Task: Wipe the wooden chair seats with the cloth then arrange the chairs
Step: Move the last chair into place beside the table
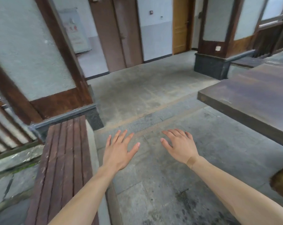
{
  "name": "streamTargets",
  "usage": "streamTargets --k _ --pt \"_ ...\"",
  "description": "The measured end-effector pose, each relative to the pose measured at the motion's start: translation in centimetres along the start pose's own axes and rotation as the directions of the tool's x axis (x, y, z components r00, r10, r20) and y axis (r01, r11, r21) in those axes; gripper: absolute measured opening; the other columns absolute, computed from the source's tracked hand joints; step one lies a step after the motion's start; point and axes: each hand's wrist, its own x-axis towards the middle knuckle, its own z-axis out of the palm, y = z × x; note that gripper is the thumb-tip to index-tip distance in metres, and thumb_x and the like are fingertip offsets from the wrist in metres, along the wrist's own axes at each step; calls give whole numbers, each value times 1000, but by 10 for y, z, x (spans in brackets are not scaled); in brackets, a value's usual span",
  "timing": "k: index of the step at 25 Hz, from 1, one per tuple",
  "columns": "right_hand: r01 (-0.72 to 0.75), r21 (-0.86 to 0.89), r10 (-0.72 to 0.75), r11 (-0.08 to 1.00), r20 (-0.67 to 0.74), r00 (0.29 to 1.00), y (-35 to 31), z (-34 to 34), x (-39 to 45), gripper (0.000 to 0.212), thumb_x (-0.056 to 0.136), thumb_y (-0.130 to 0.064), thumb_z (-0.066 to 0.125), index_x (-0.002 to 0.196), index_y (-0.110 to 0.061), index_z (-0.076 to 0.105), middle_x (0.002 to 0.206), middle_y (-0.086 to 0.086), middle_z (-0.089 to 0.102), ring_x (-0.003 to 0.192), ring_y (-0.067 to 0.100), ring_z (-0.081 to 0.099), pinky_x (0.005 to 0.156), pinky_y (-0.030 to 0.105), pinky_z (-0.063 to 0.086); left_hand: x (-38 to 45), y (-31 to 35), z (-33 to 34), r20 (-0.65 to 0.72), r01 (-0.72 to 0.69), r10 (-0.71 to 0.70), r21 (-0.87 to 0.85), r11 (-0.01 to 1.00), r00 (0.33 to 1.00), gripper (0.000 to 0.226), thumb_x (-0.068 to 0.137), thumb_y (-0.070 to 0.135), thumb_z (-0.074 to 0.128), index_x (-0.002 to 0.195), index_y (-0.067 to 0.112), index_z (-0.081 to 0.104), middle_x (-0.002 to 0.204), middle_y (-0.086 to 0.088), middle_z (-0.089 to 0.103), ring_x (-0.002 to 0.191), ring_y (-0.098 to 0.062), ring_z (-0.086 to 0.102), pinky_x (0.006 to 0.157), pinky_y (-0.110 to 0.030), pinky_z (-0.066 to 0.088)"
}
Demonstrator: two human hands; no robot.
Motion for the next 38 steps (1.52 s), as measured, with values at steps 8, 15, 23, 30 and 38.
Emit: streamTargets --k 8,15,23,30,38 --pt "-527 -89 503 845 -199 841 196 -43 -10 63 97 -66 19 129 -34 62 131 -9 66 129 18 54 102 38 38 201 206 67 -18 -590 597 -178 788 802 86 82 79 9 139 33 55 152 8 48 147 -13 34 123 -43 15" --pt "-927 -115 851 357 -371 373 254 -55 -106 61 98 -62 19 107 -28 69 111 -1 71 109 26 62 85 39 46 245 411 143 -110 -912 963 -363 192 247 61 89 65 30 111 27 73 121 7 71 119 -15 62 110 -43 38" --pt "-963 73 818 -260 -513 -260 140 -39 -176 64 92 -61 19 101 -27 73 107 -4 74 102 24 65 83 39 48 149 492 155 -218 -761 890 -462 -456 -401 57 94 62 29 107 28 72 118 11 70 115 -16 62 103 -37 41" --pt "-813 178 638 -554 -536 -552 1 2 -219 58 95 -59 22 95 -28 71 99 -7 73 95 23 66 78 38 46 62 437 150 -295 -573 746 -494 -654 -597 57 94 60 32 107 23 73 116 6 72 113 -19 64 99 -41 45" --pt "-786 257 538 -562 -608 -584 -93 50 -234 51 96 -55 28 101 -27 71 105 -10 71 101 20 64 83 39 47 36 363 142 -297 -614 757 -450 -648 -582 57 97 60 28 110 26 72 120 8 70 118 -16 61 104 -40 43"
